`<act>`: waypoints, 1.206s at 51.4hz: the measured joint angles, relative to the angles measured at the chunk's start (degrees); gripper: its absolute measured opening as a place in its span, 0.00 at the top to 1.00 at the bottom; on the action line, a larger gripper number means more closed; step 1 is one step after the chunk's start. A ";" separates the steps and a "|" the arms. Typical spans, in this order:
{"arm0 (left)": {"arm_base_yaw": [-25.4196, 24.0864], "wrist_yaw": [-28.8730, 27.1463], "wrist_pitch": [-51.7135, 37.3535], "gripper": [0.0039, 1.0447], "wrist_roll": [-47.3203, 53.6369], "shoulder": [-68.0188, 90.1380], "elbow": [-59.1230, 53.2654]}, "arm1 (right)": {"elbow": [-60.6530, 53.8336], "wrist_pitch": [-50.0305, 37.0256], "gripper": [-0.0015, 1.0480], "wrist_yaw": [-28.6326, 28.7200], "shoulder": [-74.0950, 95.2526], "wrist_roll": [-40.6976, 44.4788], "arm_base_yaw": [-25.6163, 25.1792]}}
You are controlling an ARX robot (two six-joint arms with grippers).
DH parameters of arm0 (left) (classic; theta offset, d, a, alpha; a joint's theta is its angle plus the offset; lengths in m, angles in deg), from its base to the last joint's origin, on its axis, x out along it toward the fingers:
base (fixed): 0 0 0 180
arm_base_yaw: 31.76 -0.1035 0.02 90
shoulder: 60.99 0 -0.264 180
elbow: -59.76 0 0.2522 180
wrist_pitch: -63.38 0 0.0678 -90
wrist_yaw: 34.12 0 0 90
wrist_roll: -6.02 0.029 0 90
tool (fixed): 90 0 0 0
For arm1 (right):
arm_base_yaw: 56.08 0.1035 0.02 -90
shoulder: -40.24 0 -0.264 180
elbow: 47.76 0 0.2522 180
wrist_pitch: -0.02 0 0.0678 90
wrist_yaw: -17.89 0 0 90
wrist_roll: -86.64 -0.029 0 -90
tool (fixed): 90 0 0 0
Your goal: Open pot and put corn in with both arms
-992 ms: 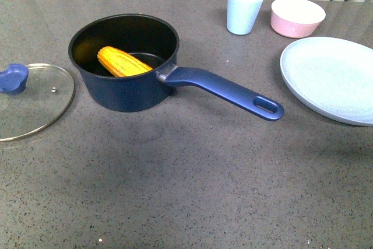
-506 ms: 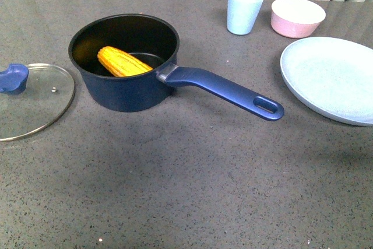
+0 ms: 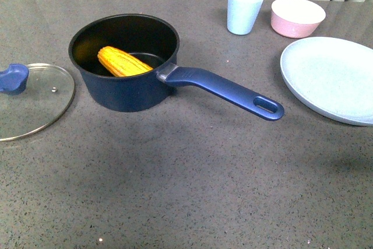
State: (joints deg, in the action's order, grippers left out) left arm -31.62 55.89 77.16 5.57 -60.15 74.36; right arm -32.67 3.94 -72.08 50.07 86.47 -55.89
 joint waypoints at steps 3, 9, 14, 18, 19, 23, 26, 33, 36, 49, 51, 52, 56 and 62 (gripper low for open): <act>0.00 0.00 0.00 0.08 0.00 0.00 0.00 | 0.02 6.32 0.98 0.15 -4.57 0.00 0.00; 0.00 0.00 0.00 0.08 0.00 0.00 0.00 | 0.02 9.66 0.98 -0.02 -9.29 0.00 0.00; 0.00 0.00 0.00 0.08 0.00 0.00 0.00 | 0.02 9.75 0.98 -0.04 -9.40 0.00 0.00; 0.00 0.00 0.00 0.08 0.00 0.00 0.00 | 0.02 9.75 0.98 -0.02 -9.42 0.00 0.00; 0.00 0.00 0.00 0.08 0.00 0.00 0.00 | 0.02 9.75 0.97 -0.04 -9.44 0.04 0.00; 0.00 0.00 0.00 0.08 0.00 0.00 0.00 | 0.02 9.77 0.81 -0.04 -9.44 0.02 0.00; 0.00 0.00 0.00 0.08 0.00 0.00 0.00 | 0.02 9.77 0.69 -0.04 -9.46 0.02 0.00; 0.00 0.00 0.00 0.08 0.00 0.00 0.00 | 0.02 9.77 0.48 -0.02 -9.46 0.02 0.00; 0.00 0.00 0.00 0.08 0.00 0.00 0.00 | 0.02 9.75 0.34 -0.04 -9.46 0.02 0.00; 0.00 0.00 0.00 0.08 0.00 0.00 0.00 | 0.02 9.77 0.09 -0.02 -9.46 0.02 0.00; 0.00 0.00 0.00 0.08 0.00 0.00 0.00 | 0.02 9.77 0.09 -0.02 -9.46 0.02 0.00; 0.00 0.00 0.00 0.08 0.00 0.00 0.00 | 0.02 9.75 0.09 -0.02 -9.46 0.02 0.00; 0.00 0.00 0.00 0.08 0.00 0.00 0.02 | 0.02 9.77 0.09 -0.02 -9.46 0.02 0.00; 0.00 0.00 0.00 0.08 0.00 0.00 0.00 | 0.02 9.77 0.09 -0.02 -9.46 0.02 0.00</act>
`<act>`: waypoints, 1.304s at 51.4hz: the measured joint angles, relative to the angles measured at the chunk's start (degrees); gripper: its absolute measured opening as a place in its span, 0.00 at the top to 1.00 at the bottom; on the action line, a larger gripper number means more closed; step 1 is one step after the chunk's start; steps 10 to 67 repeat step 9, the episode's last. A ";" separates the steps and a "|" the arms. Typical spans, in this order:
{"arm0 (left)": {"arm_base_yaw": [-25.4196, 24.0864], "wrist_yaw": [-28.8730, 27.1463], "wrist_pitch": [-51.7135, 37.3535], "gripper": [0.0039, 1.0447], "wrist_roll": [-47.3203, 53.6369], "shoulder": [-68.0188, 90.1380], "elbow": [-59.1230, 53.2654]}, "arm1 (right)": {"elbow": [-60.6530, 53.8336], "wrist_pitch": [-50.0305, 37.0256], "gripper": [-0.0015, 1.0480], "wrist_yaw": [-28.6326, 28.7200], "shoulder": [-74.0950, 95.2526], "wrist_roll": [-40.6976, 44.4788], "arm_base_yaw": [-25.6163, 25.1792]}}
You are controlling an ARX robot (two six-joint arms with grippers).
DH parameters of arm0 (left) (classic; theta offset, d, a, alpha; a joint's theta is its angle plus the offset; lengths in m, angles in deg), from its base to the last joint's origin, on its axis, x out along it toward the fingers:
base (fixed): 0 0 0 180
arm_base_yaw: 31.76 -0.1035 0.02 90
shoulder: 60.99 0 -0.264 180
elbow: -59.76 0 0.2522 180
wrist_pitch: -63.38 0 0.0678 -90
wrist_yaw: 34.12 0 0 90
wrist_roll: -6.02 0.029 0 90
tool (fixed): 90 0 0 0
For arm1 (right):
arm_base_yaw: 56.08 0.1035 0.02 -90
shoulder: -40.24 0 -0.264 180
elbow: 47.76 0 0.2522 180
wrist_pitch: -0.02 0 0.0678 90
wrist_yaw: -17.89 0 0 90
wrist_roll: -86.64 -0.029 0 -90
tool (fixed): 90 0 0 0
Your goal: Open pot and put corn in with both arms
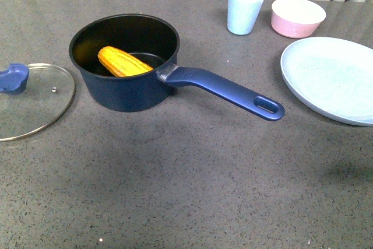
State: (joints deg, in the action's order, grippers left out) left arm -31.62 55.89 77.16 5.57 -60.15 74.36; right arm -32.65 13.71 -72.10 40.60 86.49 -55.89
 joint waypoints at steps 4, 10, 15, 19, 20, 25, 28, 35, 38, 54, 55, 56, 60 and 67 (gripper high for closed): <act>0.00 0.00 0.00 0.08 0.00 0.00 0.00 | 0.00 0.00 0.09 0.00 0.00 0.00 0.00; 0.00 0.00 0.00 0.08 0.00 0.00 0.00 | 0.00 -0.02 0.09 -0.02 0.00 0.00 0.00; 0.00 0.00 0.00 0.08 0.00 0.00 0.00 | 0.00 -0.02 0.09 -0.02 0.00 0.00 0.00; 0.00 0.00 0.00 0.08 0.00 0.00 0.00 | 0.00 -0.02 0.09 -0.02 0.00 0.00 0.00; 0.00 0.00 0.00 0.08 0.00 0.00 0.00 | 0.00 -0.02 0.09 -0.02 0.00 0.00 0.00; 0.00 0.00 0.00 0.08 0.00 0.00 0.00 | 0.00 -0.02 0.09 -0.02 0.00 0.00 0.00; 0.00 0.00 0.00 0.08 0.00 0.00 0.00 | 0.00 -0.02 0.09 -0.02 0.00 0.00 0.00; 0.00 0.00 0.00 0.08 0.00 0.00 0.00 | 0.00 -0.02 0.09 -0.02 0.00 0.00 0.00; 0.00 0.00 0.00 0.08 0.00 0.00 0.00 | 0.00 -0.02 0.09 -0.02 0.00 0.00 0.00; 0.00 0.00 0.00 0.08 0.00 0.00 0.00 | 0.00 -0.02 0.09 -0.02 0.00 0.00 0.00; 0.00 0.00 0.00 0.08 0.00 0.00 0.00 | 0.00 -0.02 0.09 -0.02 0.00 0.00 0.00; 0.00 0.00 0.00 0.08 0.00 0.00 0.00 | 0.00 -0.02 0.09 -0.02 0.00 0.00 0.00; 0.00 0.00 0.00 0.08 0.00 0.00 0.00 | 0.00 -0.02 0.09 -0.02 0.00 0.00 0.00; 0.00 0.00 0.00 0.08 0.00 0.00 0.00 | 0.00 -0.02 0.09 -0.02 0.00 0.00 0.00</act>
